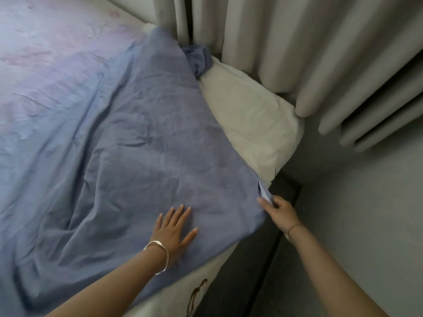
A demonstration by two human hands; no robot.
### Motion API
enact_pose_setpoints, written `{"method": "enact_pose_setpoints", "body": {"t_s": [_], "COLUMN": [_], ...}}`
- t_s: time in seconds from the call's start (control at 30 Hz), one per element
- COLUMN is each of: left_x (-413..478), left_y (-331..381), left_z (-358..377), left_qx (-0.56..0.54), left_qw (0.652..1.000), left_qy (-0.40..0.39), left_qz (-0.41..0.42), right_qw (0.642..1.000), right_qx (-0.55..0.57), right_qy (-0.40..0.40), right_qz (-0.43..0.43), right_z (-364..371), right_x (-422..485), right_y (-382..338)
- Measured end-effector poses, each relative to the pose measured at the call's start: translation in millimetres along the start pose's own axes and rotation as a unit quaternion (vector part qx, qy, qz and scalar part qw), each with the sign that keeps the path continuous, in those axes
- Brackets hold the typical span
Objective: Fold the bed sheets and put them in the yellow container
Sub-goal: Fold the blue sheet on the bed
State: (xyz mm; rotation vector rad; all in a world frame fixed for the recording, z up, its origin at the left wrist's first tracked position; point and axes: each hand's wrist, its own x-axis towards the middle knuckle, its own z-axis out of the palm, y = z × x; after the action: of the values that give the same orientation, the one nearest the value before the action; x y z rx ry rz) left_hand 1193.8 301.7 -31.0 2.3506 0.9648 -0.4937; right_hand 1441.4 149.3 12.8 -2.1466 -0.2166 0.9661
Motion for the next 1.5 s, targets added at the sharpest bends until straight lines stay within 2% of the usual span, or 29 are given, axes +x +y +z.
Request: {"method": "enact_pose_setpoints", "body": {"t_s": [0.13,0.17,0.23,0.27,0.3,0.4,0.47,0.6,0.67,0.77,0.83,0.97,1.07,1.13,1.2,1.33,1.4,1.47,1.5], "left_x": [-7,-9,-13,-16,-18,-24,-28,-47,-63,-89,-111,-148,-168,-172,-172,-162,-159,-154,-155], "left_y": [11,12,16,16,16,17,16,12,-1,-32,-68,-157,-239,-298,-355,-440,-451,-446,-436], "left_z": [4,5,6,7,7,2,-6,-46,-78,-125,-159,-211,-240,-245,-233,-160,-106,-60,-54], "left_qx": [-0.014,-0.013,-0.009,-0.008,-0.012,-0.035,-0.077,-0.238,-0.286,-0.367,-0.427,-0.531,-0.593,-0.598,-0.604,-0.675,-0.703,-0.694,-0.678], "left_qw": [0.997,0.996,0.995,0.995,0.995,0.993,0.993,0.97,0.954,0.913,0.872,0.789,0.717,0.695,0.669,0.578,0.568,0.588,0.599], "left_qy": [-0.078,-0.088,-0.096,-0.099,-0.103,-0.113,-0.087,0.005,0.06,0.159,0.224,0.308,0.361,0.38,0.39,0.342,0.272,0.208,0.216], "left_qz": [0.009,0.008,0.007,0.006,0.008,0.019,0.035,0.048,0.063,0.086,0.086,0.003,-0.065,-0.122,-0.189,-0.306,-0.329,-0.36,-0.367], "right_qw": [0.99,0.98,0.936,0.918,0.915,0.951,0.966,0.966,0.958,0.935,0.917,0.892,0.859,0.854,0.867,0.885,0.909,0.933,0.941], "right_qx": [0.081,0.149,0.311,0.356,0.369,0.302,0.25,0.167,0.162,0.162,0.148,0.155,0.155,0.096,0.034,-0.118,-0.138,-0.137,-0.146], "right_qy": [0.084,0.077,0.025,-0.002,-0.022,-0.048,-0.053,-0.037,-0.032,-0.013,-0.046,-0.18,-0.335,-0.383,-0.391,-0.343,-0.277,-0.18,-0.126], "right_qz": [0.083,0.107,0.162,0.175,0.165,0.053,-0.033,-0.192,-0.235,-0.316,-0.368,-0.385,-0.355,-0.339,-0.308,-0.291,-0.279,-0.279,-0.278], "right_z": [-6,-1,13,18,22,28,35,64,89,140,195,312,390,436,472,522,524,518,512], "right_x": [-6,-8,-14,-20,-25,-39,-50,-71,-83,-108,-133,-190,-223,-227,-211,-161,-141,-124,-119], "right_y": [35,38,34,28,22,-8,-43,-133,-186,-265,-321,-403,-430,-425,-397,-295,-239,-192,-175]}}
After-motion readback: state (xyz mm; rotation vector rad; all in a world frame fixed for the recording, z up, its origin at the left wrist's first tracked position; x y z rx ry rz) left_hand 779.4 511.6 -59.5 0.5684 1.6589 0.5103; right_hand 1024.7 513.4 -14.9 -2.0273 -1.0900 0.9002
